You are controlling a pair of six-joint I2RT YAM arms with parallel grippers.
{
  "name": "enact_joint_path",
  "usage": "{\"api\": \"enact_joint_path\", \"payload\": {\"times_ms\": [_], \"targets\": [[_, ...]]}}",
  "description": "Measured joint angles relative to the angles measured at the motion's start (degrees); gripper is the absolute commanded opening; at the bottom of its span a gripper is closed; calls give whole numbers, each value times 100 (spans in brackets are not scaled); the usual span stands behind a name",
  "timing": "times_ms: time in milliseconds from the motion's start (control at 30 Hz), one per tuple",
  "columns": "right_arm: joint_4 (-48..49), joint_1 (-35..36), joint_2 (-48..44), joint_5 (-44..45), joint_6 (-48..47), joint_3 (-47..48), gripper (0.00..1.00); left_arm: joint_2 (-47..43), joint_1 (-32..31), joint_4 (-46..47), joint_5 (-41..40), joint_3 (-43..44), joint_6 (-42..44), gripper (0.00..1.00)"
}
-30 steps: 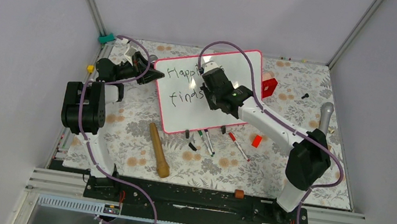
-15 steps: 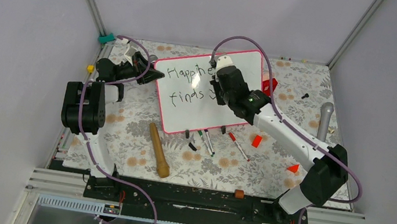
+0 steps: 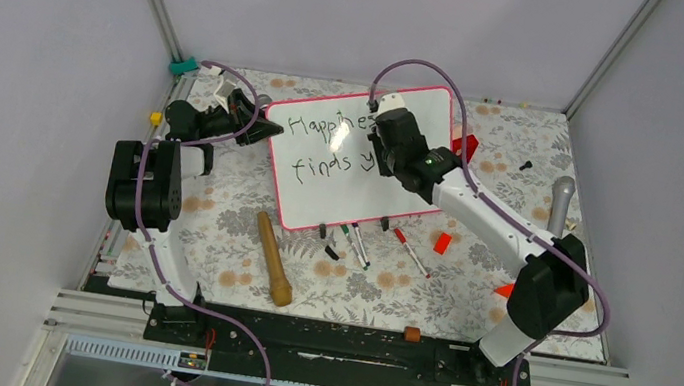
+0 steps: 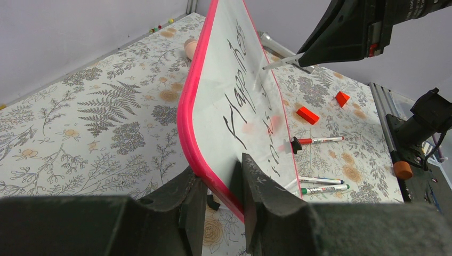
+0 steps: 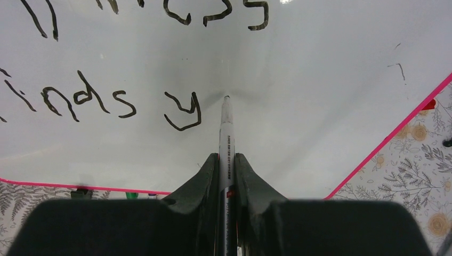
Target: Write a sentence on the whiteboard
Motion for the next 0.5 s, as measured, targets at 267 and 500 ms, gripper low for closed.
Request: {"api": "enact_joint_path", "payload": {"times_ms": [267,500], "targets": [[-4,-46,118,2,2,55,0,0,0,0,0,0,0,0],[-13,-151,162,4,48,90,0,0,0,0,0,0,0,0]]}}
